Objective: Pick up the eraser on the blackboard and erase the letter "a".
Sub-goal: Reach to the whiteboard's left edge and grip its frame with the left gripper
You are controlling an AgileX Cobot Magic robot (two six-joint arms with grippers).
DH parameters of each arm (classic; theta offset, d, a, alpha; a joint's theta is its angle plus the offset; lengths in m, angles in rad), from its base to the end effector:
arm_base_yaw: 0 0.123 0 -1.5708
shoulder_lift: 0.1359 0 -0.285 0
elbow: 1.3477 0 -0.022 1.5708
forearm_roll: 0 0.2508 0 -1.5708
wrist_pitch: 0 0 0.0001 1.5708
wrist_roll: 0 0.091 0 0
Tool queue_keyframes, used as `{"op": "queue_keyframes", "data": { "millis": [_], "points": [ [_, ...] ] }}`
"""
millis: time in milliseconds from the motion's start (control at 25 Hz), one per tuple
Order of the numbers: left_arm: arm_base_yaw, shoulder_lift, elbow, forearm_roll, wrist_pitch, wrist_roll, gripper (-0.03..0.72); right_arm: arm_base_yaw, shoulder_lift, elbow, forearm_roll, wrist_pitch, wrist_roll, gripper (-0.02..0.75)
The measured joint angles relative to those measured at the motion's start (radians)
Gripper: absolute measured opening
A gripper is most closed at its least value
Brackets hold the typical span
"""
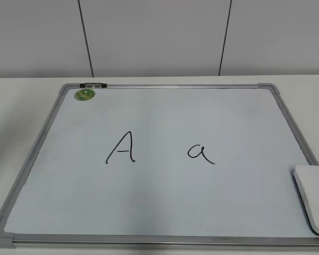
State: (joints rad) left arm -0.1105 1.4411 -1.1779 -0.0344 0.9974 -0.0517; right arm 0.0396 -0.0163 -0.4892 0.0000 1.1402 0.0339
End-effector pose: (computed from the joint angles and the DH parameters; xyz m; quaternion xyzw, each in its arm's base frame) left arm 0.2856 -0.0343 0.3018 0.0225 0.9799 -0.0319 0.1954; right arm -0.0096 -0.0004 0.2679 -0.0025 0.8719 0.0180 0.4893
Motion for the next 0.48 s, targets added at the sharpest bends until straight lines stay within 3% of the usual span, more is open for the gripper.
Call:
{"op": "queue_keyframes", "data": {
  "millis": [480],
  "points": [
    [0.000, 0.287, -0.121, -0.014, -0.005, 0.000, 0.243, 0.000, 0.000, 0.000, -0.029, 0.000, 0.000, 0.555]
  ]
}}
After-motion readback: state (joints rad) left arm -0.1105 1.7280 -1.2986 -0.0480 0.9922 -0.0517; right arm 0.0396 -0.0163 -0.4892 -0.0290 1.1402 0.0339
